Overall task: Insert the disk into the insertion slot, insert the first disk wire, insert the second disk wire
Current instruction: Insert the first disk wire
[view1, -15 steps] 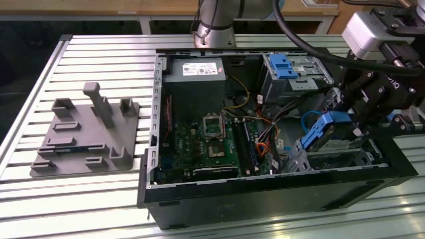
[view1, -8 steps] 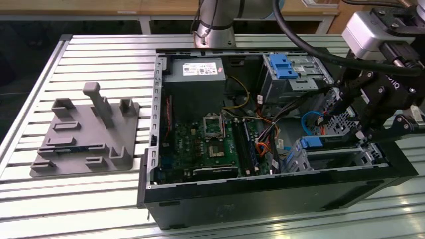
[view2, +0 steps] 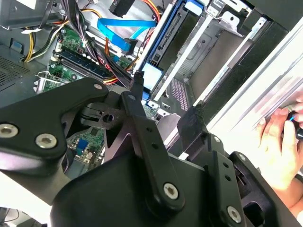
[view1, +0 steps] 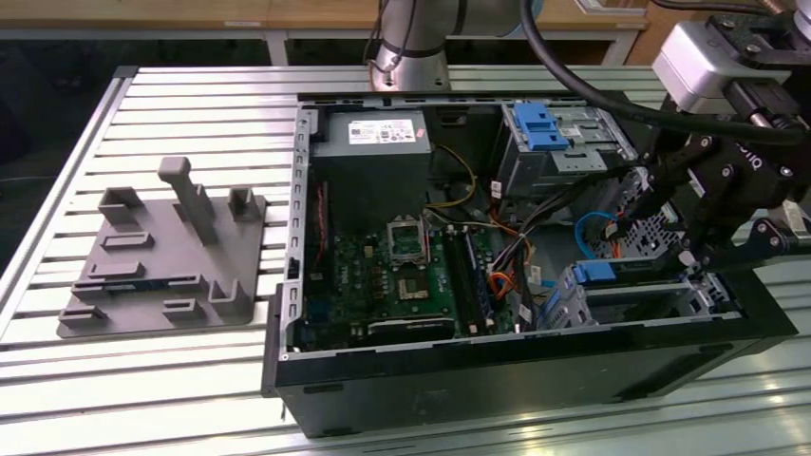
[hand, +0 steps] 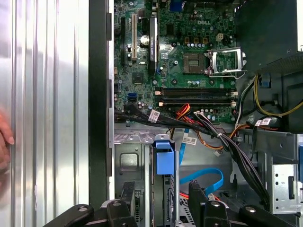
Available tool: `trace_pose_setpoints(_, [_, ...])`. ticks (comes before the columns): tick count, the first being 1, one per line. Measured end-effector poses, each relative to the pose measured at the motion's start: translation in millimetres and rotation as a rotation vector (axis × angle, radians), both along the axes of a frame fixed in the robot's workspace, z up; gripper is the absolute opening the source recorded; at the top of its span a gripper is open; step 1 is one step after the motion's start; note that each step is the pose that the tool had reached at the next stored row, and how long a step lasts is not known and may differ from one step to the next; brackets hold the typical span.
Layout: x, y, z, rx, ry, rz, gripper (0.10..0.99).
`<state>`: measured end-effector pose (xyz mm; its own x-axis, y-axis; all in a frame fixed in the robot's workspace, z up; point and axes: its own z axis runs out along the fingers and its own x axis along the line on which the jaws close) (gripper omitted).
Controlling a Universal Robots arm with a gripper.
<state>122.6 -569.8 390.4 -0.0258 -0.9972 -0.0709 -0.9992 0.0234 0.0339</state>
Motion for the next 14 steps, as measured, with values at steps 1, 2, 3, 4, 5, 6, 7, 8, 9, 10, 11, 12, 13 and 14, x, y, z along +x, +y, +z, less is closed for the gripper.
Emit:
trace_pose_setpoints(1, [0.0, 0.0, 0.0, 0.000, 0.0000, 0.000, 0.565])
trace_pose_setpoints(2, [0.0, 0.0, 0.0, 0.000, 0.0000, 0.000, 0.565])
trace_pose_setpoints(3, [0.0, 0.0, 0.0, 0.000, 0.0000, 0.000, 0.565])
trace_pose_setpoints(4, [0.0, 0.0, 0.0, 0.000, 0.0000, 0.000, 0.565])
trace_pose_setpoints(5, [0.0, 0.2, 0.0, 0.000, 0.0000, 0.000, 0.565])
trace_pose_setpoints(6, [0.0, 0.8, 0.1, -0.001, 0.0000, 0.000, 0.565])
trace_pose_setpoints(7, [0.0, 1.6, 0.1, -0.002, 0.0000, 0.000, 0.565])
trace_pose_setpoints(8, [0.0, 3.0, 0.0, -0.010, 0.0000, 0.000, 0.565])
trace_pose_setpoints(9, [0.0, 4.6, 0.0, -0.021, -0.0002, 0.000, 0.565])
trace_pose_setpoints(10, [-0.5, 5.3, 0.0, -0.029, -0.0031, 0.000, 0.565])
trace_pose_setpoints(11, [-0.7, 5.4, -0.2, -0.031, -0.0083, -0.004, 0.565])
trace_pose_setpoints(12, [-0.7, 5.4, -0.4, -0.032, -0.0111, -0.014, 0.565])
trace_pose_setpoints(13, [-0.6, 5.3, -0.4, -0.032, -0.0123, -0.028, 0.565])
trace_pose_setpoints(14, [-0.6, 5.4, -0.5, -0.032, -0.0128, -0.045, 0.565])
